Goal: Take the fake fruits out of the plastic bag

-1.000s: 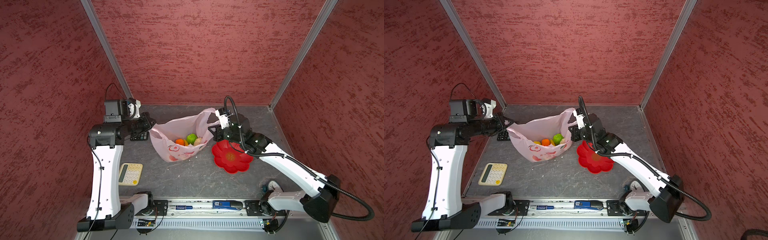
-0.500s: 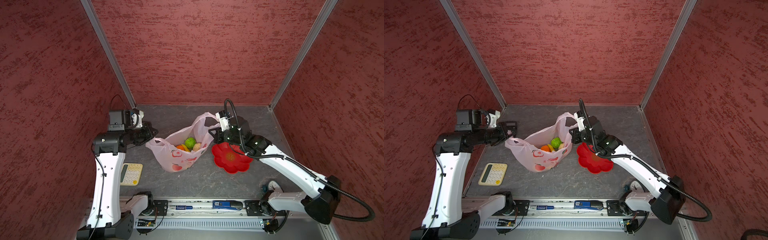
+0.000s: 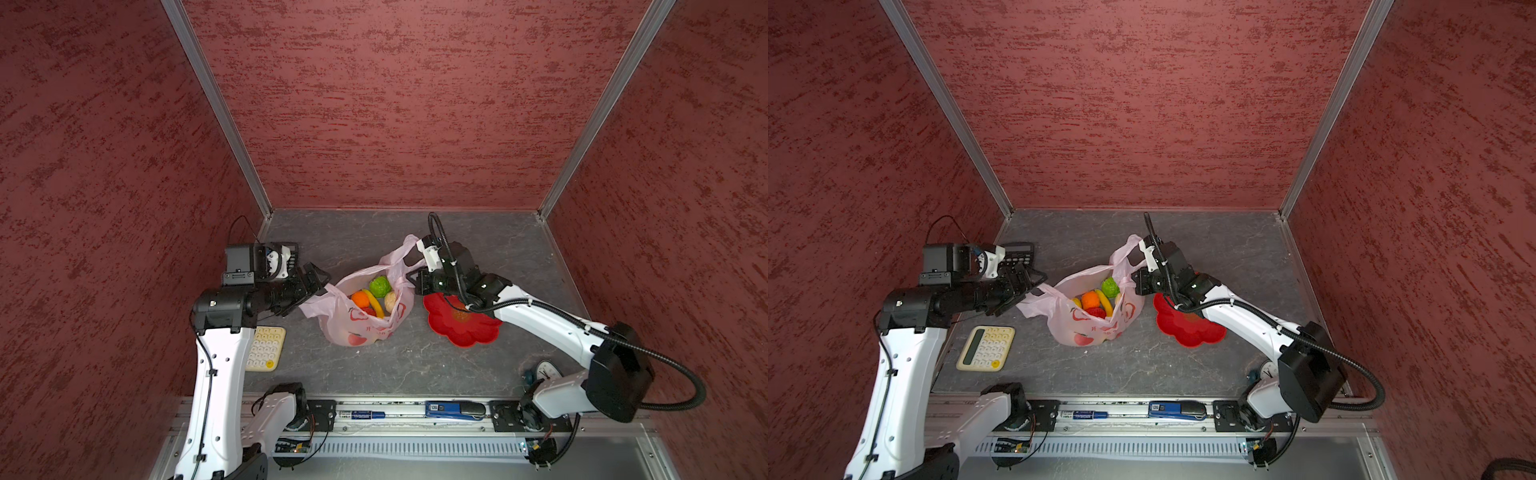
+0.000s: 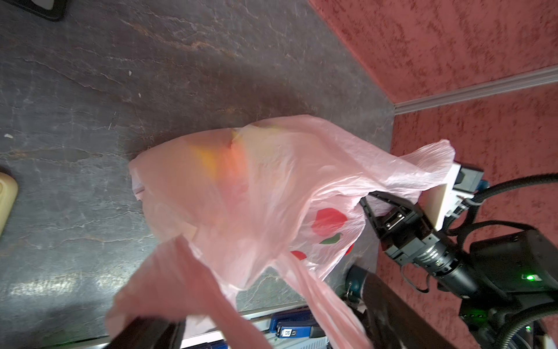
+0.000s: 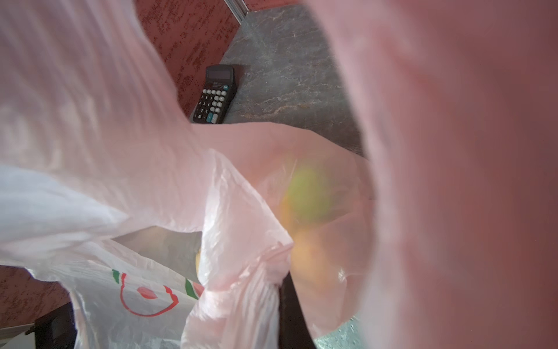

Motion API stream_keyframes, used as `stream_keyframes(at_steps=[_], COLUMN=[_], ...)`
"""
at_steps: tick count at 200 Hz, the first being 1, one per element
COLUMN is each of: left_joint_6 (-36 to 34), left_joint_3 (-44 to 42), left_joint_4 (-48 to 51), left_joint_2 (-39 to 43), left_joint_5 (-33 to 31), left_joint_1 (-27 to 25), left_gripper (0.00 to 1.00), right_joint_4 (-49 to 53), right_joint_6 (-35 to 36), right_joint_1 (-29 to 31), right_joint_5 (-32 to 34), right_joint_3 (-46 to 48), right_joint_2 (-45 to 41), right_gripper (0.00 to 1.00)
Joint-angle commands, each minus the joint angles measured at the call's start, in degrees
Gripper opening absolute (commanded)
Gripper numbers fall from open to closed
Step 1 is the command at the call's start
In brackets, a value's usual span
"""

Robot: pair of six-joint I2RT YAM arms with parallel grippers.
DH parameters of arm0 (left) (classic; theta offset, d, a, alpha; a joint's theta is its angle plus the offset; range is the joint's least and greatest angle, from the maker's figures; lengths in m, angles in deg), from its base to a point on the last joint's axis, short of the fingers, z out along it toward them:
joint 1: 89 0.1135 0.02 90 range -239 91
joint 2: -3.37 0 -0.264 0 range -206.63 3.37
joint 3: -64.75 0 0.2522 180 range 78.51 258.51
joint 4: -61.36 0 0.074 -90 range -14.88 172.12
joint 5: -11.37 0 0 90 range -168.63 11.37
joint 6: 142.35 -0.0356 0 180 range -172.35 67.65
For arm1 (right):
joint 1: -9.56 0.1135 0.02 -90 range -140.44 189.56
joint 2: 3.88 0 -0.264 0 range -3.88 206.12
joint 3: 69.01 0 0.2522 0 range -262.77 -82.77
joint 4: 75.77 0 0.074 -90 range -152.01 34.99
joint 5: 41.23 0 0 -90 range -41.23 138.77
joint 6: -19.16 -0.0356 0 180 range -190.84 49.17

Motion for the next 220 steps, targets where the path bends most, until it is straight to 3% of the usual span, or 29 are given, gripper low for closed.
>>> stream_keyframes(at_steps=[1, 59, 78, 88, 101, 129, 149, 176, 220], left_joint_6=[0.9, 2.0, 4.1, 5.6, 7.2, 7.5, 8.0, 8.8, 8.2], left_joint_3=[3.7, 12.6, 12.3, 11.6, 10.4, 9.4, 9.1, 6.4, 2.8], left_joint_4=[-0.5, -5.2, -10.8, -14.2, -17.8, -22.3, -24.7, -28.0, -29.9], left_joint_2=[1.3, 1.4, 0.7, -0.3, -1.8, -7.4, -11.0, -14.4, -16.6], left_joint_5=[2.0, 1.6, 3.7, 3.9, -0.3, -11.7, -16.8, -19.8, -25.8], left_joint_1=[0.4, 0.1, -1.2, -4.3, -11.2, -30.2, -38.5, -43.1, -44.1], left_gripper=[0.96, 0.96, 0.9, 0.8, 0.67, 0.56, 0.48, 0.35, 0.27], right_joint_4=[-2.9, -3.1, -2.8, -2.5, -2.4, -2.0, -2.1, -2.3, -2.5], right_joint_6=[-0.1, 0.1, 0.1, 0.1, 0.1, -0.3, -0.5, -0.7, -1.0], right_joint_1=[0.3, 0.3, 0.4, 0.3, 0.4, 0.4, 0.4, 0.4, 0.5], right_joint_5=[-1.4, -1.9, -2.0, -2.0, -1.6, -0.7, -0.8, -0.9, -1.2], right_joint_3=[-0.5, -0.6, -0.9, -1.0, -0.8, -0.5, -0.4, -0.2, 0.2], right_joint_2=[-0.3, -1.3, -1.5, -1.8, -2.2, -2.9, -3.1, -3.5, -3.9], right_gripper=[0.0, 0.0, 0.0, 0.0, 0.0, 0.0, 0.0, 0.0, 0.0])
